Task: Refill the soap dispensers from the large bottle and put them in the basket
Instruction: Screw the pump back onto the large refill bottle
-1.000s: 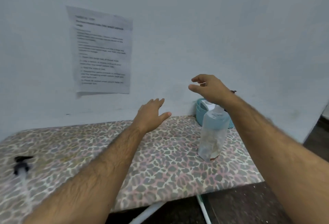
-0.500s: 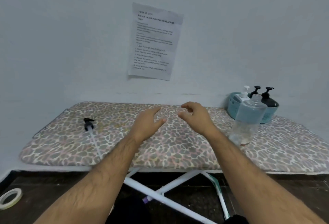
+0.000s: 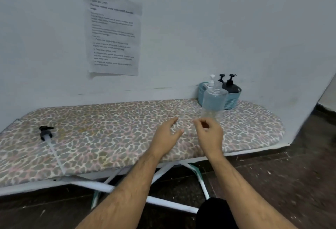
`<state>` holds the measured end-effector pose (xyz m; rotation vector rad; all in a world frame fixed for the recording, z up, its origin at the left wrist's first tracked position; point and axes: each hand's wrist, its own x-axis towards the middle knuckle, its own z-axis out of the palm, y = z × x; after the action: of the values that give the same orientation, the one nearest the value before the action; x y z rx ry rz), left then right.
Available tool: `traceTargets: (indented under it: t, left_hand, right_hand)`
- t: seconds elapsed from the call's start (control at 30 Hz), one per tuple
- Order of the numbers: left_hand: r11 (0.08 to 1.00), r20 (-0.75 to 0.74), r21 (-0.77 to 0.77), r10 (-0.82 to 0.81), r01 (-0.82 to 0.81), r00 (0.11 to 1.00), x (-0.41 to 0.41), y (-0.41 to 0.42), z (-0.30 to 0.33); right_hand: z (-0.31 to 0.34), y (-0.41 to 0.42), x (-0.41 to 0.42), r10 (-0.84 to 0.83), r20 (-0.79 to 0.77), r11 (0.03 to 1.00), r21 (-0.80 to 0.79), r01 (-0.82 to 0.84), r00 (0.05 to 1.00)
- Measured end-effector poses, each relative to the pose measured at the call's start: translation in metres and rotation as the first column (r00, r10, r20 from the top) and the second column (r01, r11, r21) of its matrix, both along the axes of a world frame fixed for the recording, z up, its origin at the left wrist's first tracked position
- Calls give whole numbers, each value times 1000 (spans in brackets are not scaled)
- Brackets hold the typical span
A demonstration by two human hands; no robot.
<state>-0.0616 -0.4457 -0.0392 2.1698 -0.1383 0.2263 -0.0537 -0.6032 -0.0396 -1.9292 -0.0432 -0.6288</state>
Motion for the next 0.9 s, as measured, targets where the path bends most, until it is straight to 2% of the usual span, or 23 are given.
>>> traceTargets:
  t: [0.1,0.2,0.33,0.47,0.67,0.9]
  left_hand:
    - [998,-11,-49,-38,37,999,13,-33,8]
    - [995,-32,-92,-52,49,998,29,-59,18]
    - [979,-30,-189,-85,78,996,43,-82,32]
    - [965,0,-236,-115,112,993,51,-93,36]
    - [968,28,-250,-9,16,1000,58,-77,43]
    - [955,70,-295,37,-14,997,39,21,69]
  right_hand:
    - [9,-28,8,-202,82,966,179,185,976]
    - [15,-52,27,-248,-9,923,301,239,969]
    - [21,-72,53,-17,-143,910,407,75,990]
    - [23,-78,69,220,-216,884,457,-100,951]
    - [31,-61,64,278,-176,915,347,-205,944]
    - [65,6,48,464,-109,866,262,-425,879]
